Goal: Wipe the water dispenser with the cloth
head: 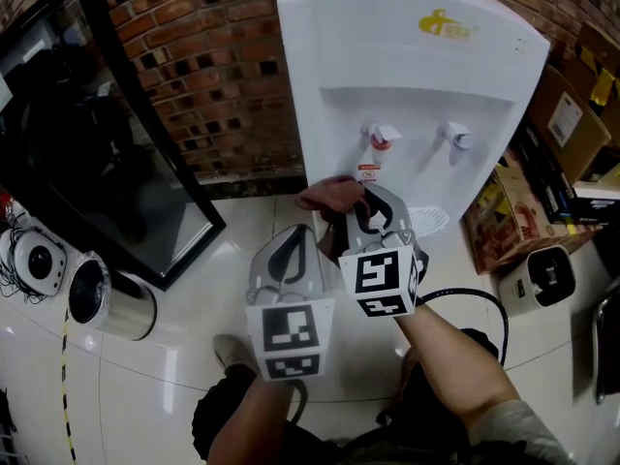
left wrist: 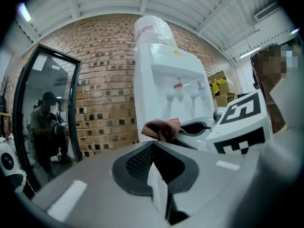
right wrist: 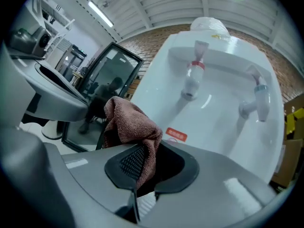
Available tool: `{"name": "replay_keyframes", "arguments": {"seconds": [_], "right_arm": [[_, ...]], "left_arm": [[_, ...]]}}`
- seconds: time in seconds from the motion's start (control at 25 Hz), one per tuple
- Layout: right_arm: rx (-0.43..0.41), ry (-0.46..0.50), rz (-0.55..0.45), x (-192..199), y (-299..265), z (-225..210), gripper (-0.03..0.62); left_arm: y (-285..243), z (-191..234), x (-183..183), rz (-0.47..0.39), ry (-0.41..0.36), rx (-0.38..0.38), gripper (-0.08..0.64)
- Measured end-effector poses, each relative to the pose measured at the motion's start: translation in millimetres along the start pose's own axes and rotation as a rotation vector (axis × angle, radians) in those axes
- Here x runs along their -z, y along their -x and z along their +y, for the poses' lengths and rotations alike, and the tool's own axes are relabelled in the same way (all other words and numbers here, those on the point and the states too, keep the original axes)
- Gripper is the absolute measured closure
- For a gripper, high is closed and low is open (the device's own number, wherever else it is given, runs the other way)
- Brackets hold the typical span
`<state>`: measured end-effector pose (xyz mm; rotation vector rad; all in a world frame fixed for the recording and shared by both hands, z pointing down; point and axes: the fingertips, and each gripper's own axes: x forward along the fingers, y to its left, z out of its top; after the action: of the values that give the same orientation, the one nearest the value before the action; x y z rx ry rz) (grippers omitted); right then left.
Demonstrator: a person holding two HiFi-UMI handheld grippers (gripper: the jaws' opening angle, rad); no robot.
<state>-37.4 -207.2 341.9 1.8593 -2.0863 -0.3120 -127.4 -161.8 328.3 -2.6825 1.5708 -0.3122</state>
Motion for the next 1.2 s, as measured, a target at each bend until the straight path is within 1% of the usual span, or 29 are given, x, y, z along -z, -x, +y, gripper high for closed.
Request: {"name": "replay_keyframes", "arguments": {"seconds": [0.12,0.32,0.48,0.68,0.92,1.08,1.2], "right_arm": [[0.023,-0.027,0.031,8,-2,-17,0.528],[0.044,-0.017,0.047,11,5,-33,0.528],[0.081,-0.018,0.083,23,13,-55,0.528],[0.144,0.053,0.133,35,25,-85,0.528],[0.218,0.134,0.191,45,40,-114,0.528],[0.265,0.143,0.23,54,53,-132,0.528],[0.297,0.153,0.246,56,66,-144,0.528]], "left_arm": [[-6,-8,0,0.001,-0.002,0.011,0.56],[-20,-24,0,0.006,0.002,0.036,0.56],[-30,-46,-4,-0.003,0.005,0.073,0.56],[-37,-68,-11,-0.02,-0.001,0.117,0.56],[-38,-84,-12,-0.021,-0.017,0.158,0.56],[-37,-101,-13,-0.027,-0.025,0.199,0.56],[-37,-112,-19,-0.038,-0.017,0.224,0.56]]}}
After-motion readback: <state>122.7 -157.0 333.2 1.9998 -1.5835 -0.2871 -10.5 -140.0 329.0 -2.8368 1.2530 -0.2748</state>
